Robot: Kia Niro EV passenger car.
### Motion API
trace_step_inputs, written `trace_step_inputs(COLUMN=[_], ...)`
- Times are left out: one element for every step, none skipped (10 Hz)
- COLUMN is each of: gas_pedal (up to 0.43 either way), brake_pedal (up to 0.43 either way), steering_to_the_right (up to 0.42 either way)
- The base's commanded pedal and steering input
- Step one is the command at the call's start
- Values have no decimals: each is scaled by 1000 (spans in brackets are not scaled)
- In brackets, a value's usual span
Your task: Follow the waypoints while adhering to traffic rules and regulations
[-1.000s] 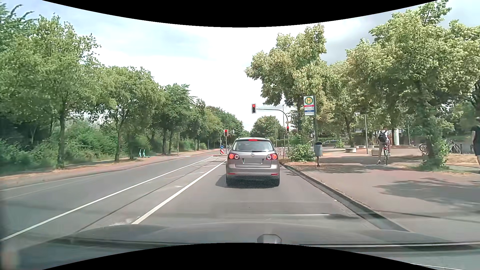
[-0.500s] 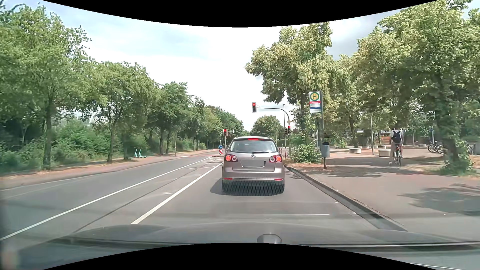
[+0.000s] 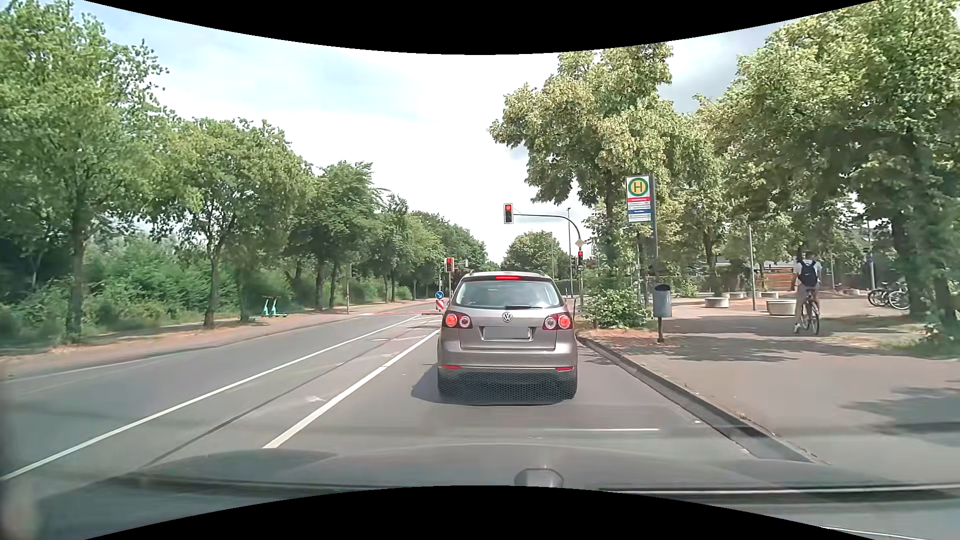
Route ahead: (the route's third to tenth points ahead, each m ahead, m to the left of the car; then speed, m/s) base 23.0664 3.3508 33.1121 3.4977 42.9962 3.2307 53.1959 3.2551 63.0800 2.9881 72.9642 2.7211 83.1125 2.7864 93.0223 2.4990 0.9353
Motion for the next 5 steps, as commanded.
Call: trace_step_inputs(gas_pedal=[0,0,0,0,0], brake_pedal=[201,183,177,183,195], steering_to_the_right=[-6,-7,-7,-8,-8])
